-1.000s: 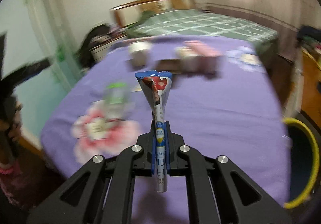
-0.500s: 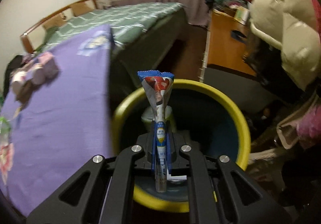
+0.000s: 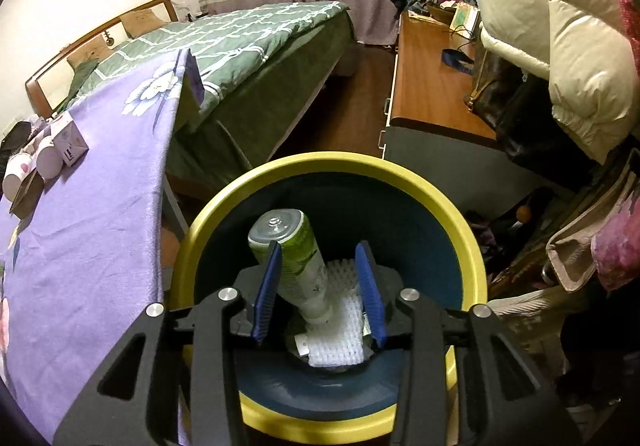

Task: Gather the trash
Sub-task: 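Grasp the clear green-banded cup with the left gripper and lift it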

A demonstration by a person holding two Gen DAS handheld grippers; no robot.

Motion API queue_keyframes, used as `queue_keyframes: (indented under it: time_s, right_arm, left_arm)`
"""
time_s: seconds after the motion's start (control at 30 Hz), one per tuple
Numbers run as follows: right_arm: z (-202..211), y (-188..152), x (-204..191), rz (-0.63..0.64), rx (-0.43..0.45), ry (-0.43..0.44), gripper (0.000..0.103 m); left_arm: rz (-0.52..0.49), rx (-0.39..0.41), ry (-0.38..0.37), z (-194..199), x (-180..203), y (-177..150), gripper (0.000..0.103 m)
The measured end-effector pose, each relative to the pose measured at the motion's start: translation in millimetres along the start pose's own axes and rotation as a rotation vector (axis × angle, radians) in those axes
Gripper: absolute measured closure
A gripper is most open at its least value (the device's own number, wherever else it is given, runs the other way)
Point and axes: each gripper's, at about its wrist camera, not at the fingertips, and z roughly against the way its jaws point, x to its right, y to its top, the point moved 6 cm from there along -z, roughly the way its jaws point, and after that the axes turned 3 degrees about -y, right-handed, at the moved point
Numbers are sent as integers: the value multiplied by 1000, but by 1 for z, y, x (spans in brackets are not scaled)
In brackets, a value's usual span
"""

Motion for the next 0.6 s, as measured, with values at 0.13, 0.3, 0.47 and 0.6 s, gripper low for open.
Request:
queue_keyframes:
  time_s: [0.13, 0.3, 0.47, 0.6]
  right_arm:
    - [3, 0, -1, -1, 4, 6, 65]
    - [6, 2, -1, -2, 10, 11, 65]
    - [7, 1, -2, 2, 11, 20, 64]
    - [6, 0, -1, 0, 10, 23, 64]
  left_arm:
    - [4, -12, 5, -9, 3, 0, 11]
    - [11, -39, 34, -27, 3, -2, 11]
    - [20, -62, 51, -43, 0, -4, 13]
    - [32, -81, 49, -53, -3, -5, 29]
